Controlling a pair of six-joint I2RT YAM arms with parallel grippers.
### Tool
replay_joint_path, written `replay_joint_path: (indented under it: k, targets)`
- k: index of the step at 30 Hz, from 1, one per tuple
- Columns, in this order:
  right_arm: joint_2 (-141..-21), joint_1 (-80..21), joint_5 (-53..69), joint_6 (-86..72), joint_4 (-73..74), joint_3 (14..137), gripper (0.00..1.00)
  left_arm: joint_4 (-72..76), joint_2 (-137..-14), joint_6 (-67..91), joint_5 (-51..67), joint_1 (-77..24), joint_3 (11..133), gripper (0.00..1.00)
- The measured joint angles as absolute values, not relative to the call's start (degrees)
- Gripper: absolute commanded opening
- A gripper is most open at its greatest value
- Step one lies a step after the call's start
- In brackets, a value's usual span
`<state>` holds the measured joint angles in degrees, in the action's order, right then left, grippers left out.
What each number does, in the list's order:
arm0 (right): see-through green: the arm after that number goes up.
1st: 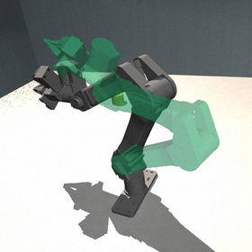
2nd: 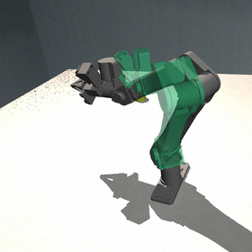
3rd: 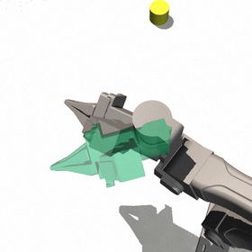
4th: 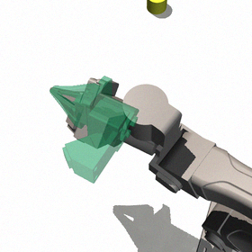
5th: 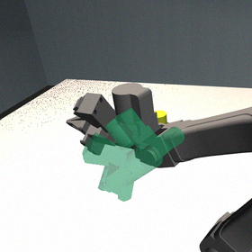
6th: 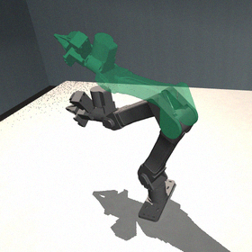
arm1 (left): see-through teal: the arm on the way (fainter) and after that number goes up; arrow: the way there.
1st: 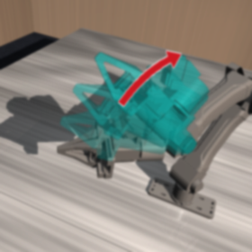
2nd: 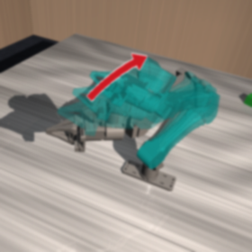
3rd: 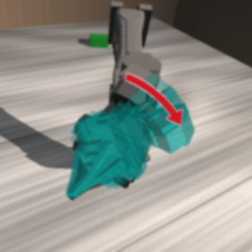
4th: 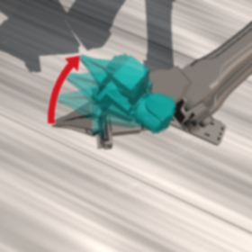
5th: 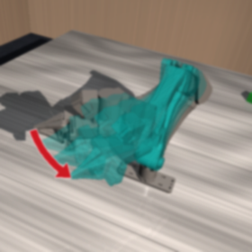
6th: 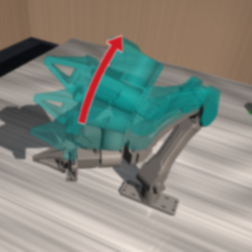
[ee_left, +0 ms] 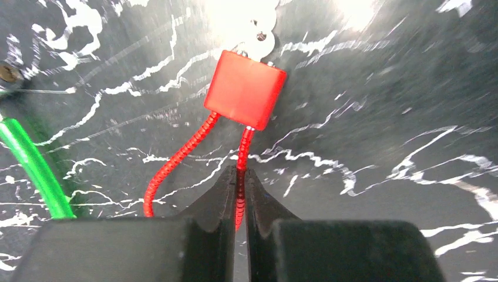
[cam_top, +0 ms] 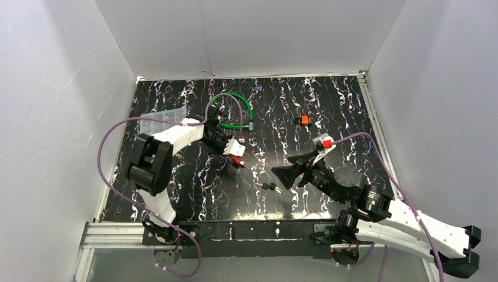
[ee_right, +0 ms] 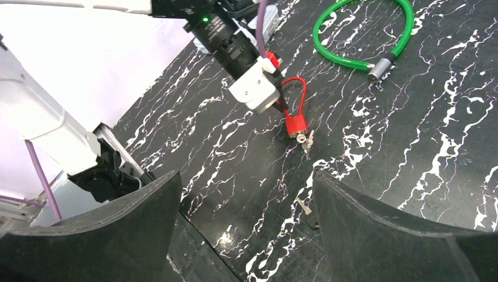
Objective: Unlock with the key
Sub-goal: Pick up the lock from the center of the board.
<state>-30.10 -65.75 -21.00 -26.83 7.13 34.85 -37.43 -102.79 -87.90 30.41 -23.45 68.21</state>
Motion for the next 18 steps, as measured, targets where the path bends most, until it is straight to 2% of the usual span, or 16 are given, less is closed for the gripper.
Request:
replay_joint_path:
  k: [7, 13, 18]
  targets:
    - [-32.92, -61.40, -18.68, -28.39, 6.09, 32.72, 0.94, -38.50, -84.25, -78.61, 35.57, -28.62, 68.82, 0.00]
    - [-36.55, -53.65, -8.89, -31.79, 2.97, 32.08, 0.94, -38.76, -66.00, -72.77, 38.36, -33.63, 72.38, 0.00]
    - [-37.97, -45.82, 2.97, -36.42, -4.14, 32.10, 0.94, -40.54, -60.17, -71.80, 37.56, -37.97, 73.69, 0.00]
